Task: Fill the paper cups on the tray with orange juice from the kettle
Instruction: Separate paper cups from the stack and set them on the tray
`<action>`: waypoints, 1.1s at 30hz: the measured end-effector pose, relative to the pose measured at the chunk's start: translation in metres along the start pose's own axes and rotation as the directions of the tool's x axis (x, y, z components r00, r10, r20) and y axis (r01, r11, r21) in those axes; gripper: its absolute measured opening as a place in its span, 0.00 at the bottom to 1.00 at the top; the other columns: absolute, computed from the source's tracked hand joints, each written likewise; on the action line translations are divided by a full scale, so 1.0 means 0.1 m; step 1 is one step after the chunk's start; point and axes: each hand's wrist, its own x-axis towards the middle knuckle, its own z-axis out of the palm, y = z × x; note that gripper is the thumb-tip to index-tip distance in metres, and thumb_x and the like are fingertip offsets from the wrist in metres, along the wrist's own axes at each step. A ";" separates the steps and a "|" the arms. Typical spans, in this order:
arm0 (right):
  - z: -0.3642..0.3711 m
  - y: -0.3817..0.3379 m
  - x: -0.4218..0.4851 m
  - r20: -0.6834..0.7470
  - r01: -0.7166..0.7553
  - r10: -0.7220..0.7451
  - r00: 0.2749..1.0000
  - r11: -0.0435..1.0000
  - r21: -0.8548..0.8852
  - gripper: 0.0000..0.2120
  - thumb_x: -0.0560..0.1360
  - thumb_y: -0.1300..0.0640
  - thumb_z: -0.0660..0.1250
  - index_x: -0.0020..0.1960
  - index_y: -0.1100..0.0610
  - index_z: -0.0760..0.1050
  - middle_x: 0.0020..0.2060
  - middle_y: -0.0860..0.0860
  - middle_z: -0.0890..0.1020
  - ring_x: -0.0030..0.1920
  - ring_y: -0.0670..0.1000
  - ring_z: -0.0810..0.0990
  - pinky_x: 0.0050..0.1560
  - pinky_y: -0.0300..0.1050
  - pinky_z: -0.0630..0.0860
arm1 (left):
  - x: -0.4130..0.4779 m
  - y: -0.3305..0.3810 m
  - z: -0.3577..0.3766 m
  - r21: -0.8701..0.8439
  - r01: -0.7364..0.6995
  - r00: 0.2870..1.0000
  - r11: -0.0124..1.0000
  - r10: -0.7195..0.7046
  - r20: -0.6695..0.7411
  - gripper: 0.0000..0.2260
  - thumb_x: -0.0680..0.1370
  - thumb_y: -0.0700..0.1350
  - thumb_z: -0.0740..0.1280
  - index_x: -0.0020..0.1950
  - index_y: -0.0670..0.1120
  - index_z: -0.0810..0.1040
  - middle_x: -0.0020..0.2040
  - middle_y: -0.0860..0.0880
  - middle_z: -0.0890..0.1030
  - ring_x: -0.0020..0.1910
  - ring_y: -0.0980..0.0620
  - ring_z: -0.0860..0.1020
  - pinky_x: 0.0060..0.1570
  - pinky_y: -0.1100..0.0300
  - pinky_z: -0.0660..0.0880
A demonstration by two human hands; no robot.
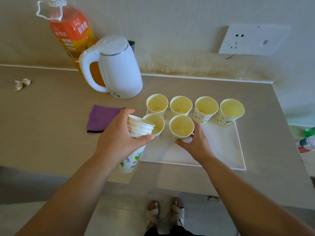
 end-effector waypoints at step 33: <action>-0.08 -1.36 -0.38 -0.084 0.182 -0.163 0.983 0.929 0.322 0.12 0.78 0.60 0.63 0.37 0.48 0.72 0.45 0.45 0.73 0.41 0.38 0.71 0.44 0.29 0.68 | -0.04 0.60 0.21 0.218 -0.188 0.970 0.958 0.216 -0.115 0.42 0.70 0.62 0.68 0.77 0.49 0.54 0.71 0.52 0.67 0.66 0.50 0.70 0.50 0.55 0.70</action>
